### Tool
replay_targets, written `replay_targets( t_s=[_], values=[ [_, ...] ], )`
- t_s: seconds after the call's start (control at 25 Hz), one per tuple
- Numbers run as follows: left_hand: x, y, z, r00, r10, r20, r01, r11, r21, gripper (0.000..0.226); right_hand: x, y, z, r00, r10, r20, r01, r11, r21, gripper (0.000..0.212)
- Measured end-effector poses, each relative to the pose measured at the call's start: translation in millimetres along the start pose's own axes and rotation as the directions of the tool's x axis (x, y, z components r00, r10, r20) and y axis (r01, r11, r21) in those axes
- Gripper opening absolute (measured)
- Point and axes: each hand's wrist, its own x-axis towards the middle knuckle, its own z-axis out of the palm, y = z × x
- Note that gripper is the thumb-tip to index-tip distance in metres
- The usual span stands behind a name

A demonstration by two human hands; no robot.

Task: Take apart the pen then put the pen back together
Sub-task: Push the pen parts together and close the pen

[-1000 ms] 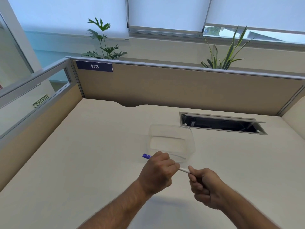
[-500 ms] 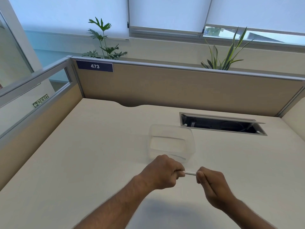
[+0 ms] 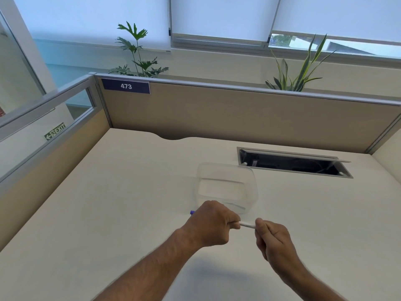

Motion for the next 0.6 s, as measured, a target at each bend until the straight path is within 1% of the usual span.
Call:
replay_targets(
  t_s=[0.08,0.16,0.24,0.32,0.4,0.48,0.52,0.6],
  values=[
    [-1.7,-0.6,0.8,1.000,0.023,-0.014,-0.022,0.999,0.048,0.013,-2.2,-5.3,0.8,0.987,0.153,0.041,-0.157,0.980,0.119,0.056],
    [-2.3,-0.3,0.5,0.998,0.055,-0.003,-0.054,0.995,0.083,0.008,-3.6,-7.1,0.2,0.954,0.284,0.096,-0.298,0.928,0.224,0.051],
    [-1.4,0.5,0.1,0.996,0.083,0.025,-0.086,0.990,0.110,0.005,-4.1,-6.4,-2.0,0.919,0.364,0.150,-0.392,0.876,0.279,0.049],
    [-0.6,0.1,-0.9,0.994,0.093,0.058,-0.099,0.988,0.119,0.007,-3.6,-5.7,-4.7,0.896,0.395,0.202,-0.438,0.859,0.263,0.049],
    [-0.9,-3.3,-1.5,0.990,0.089,0.107,-0.102,0.987,0.126,0.007,-2.3,-4.9,-7.1,0.894,0.372,0.249,-0.418,0.892,0.170,0.050],
    [-0.9,-4.7,-2.9,0.980,0.062,0.188,-0.091,0.984,0.153,0.007,-0.4,-2.3,-9.7,0.919,0.309,0.245,-0.329,0.943,0.043,0.045],
    [-0.4,-3.8,-3.8,0.970,0.042,0.238,-0.086,0.980,0.177,0.009,0.7,-0.6,-10.6,0.938,0.264,0.224,-0.266,0.964,-0.021,0.036],
    [1.6,0.0,-5.0,0.952,0.019,0.305,-0.100,0.963,0.250,0.014,0.9,-1.1,-11.2,0.978,0.143,0.150,-0.120,0.981,-0.150,0.011]
  ],
)
